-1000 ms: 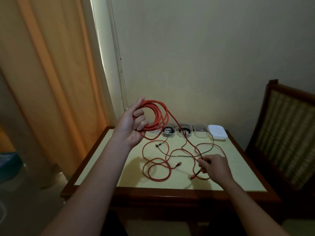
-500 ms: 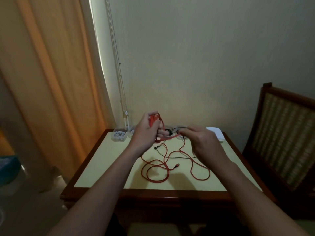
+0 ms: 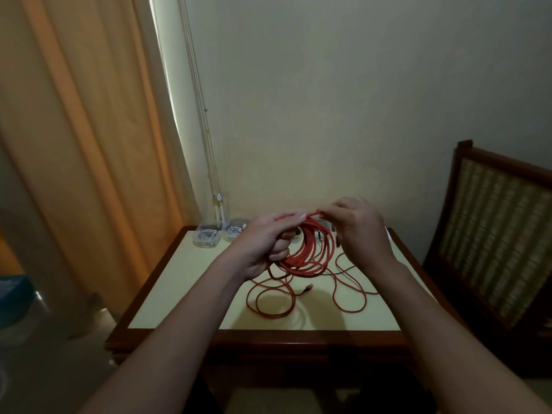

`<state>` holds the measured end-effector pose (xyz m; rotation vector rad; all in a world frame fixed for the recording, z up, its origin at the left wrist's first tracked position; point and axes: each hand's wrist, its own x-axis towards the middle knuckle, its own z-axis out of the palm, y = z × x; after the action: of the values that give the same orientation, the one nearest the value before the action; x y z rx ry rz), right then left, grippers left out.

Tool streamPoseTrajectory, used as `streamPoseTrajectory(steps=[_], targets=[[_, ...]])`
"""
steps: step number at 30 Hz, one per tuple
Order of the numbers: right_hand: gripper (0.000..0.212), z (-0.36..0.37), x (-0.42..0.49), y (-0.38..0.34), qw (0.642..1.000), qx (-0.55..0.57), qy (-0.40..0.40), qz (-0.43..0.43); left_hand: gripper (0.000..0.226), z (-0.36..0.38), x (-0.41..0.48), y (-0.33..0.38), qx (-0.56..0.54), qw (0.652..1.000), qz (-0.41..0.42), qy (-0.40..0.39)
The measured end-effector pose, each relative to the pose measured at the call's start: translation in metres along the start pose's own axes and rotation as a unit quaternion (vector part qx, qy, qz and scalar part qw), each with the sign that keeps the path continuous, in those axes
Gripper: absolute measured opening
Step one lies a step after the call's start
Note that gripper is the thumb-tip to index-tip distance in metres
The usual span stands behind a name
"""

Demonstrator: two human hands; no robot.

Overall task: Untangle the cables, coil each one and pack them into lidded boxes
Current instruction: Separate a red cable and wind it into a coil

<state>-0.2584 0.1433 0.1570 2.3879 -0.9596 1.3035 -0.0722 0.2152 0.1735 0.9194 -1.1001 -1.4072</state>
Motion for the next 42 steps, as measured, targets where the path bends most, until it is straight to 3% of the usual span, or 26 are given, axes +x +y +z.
streamPoseTrajectory(steps=[4, 9, 17, 22, 28, 30, 32, 35, 36, 38, 42], targets=[[0.014, 0.000, 0.002, -0.003, 0.997, 0.075, 0.000, 0.026, 0.031, 0.000, 0.001, -0.004, -0.045, 0.999, -0.021, 0.000], [0.013, 0.003, 0.002, -0.008, 0.946, 0.240, -0.021, 0.216, 0.036, 0.001, 0.002, -0.003, -0.117, 0.992, -0.041, -0.029], [0.018, 0.001, -0.002, -0.016, 0.785, 0.493, -0.089, 0.364, 0.032, 0.002, 0.001, 0.006, -0.174, 0.979, -0.089, -0.056], [0.023, 0.006, -0.010, -0.022, 0.659, 0.606, -0.118, 0.431, 0.034, -0.002, 0.000, 0.005, -0.168, 0.977, -0.115, -0.060], [0.022, 0.009, -0.022, -0.019, 0.621, 0.624, -0.093, 0.465, 0.037, -0.004, 0.002, 0.003, -0.123, 0.981, -0.143, -0.047], [0.023, 0.012, -0.022, -0.019, 0.594, 0.642, -0.090, 0.476, 0.031, -0.003, 0.003, 0.003, -0.135, 0.978, -0.148, -0.055], [0.024, 0.014, -0.021, -0.020, 0.539, 0.674, -0.120, 0.490, 0.026, -0.002, 0.003, 0.003, -0.152, 0.975, -0.150, -0.064], [0.016, 0.010, -0.023, -0.023, 0.425, 0.716, -0.198, 0.517, 0.030, -0.002, 0.003, 0.001, -0.149, 0.976, -0.145, -0.066], [0.017, 0.008, -0.024, -0.024, 0.413, 0.720, -0.220, 0.512, 0.030, -0.003, 0.003, 0.000, -0.134, 0.980, -0.136, -0.060], [0.017, 0.004, -0.024, -0.028, 0.425, 0.712, -0.249, 0.500, 0.026, -0.004, 0.004, -0.001, -0.086, 0.990, -0.109, -0.034], [0.035, 0.001, -0.020, -0.035, 0.427, 0.715, -0.228, 0.505, 0.024, 0.000, 0.008, -0.003, 0.001, 0.998, -0.062, 0.012]])
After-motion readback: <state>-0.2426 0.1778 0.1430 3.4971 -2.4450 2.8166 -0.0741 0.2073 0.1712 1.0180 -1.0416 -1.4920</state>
